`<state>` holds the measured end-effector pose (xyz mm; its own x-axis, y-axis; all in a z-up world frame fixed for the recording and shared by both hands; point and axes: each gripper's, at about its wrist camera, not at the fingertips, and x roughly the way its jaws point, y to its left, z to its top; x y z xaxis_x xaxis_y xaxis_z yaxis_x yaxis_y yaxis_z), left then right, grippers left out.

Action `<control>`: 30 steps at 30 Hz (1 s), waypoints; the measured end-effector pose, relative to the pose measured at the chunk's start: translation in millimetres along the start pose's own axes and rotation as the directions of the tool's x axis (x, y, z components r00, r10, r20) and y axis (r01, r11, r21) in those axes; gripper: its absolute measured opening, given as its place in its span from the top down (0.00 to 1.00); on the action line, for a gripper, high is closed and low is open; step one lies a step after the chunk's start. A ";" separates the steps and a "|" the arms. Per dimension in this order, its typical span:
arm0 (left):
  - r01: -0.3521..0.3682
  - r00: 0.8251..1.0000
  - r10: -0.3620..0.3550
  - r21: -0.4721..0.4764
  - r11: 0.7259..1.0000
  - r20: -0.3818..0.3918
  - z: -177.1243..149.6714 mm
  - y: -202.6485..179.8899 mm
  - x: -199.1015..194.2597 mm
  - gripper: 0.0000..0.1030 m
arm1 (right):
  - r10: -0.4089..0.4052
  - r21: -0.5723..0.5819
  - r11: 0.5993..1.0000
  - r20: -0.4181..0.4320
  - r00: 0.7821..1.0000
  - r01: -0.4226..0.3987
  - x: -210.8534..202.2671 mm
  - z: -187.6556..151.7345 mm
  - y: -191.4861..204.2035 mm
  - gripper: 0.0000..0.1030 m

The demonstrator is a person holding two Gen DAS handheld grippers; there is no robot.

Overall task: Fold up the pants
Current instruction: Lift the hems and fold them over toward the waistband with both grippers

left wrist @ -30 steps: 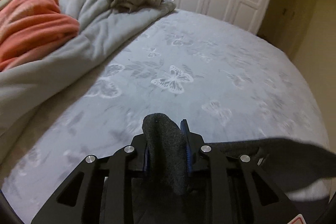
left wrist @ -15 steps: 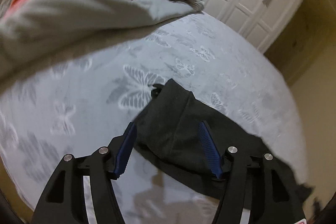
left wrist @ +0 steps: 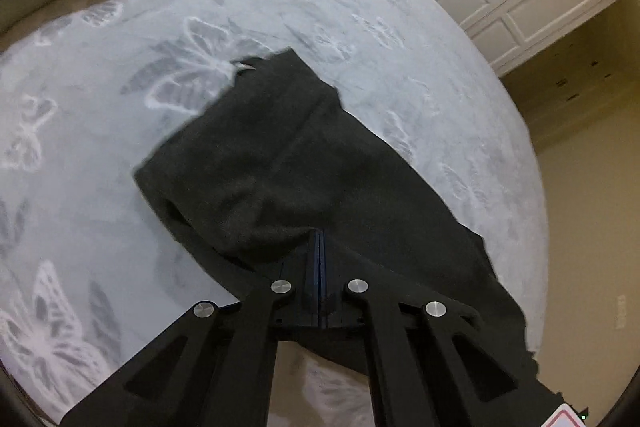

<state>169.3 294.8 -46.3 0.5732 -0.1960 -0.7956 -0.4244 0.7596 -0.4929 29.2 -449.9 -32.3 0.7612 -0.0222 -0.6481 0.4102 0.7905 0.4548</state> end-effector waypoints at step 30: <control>-0.107 0.993 0.111 0.110 0.988 -0.030 10.6 24.6 -6.6 1.00 | -0.085 -0.312 0.950 -0.345 0.935 -0.029 66.9 -54.0 62.9 0.84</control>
<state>162.5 321.3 -49.4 0.5017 -0.1292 -0.8554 -0.4035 0.8397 -0.3635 78.9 -368.6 -80.1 0.5034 0.1238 -0.8551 0.2104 0.9423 0.2603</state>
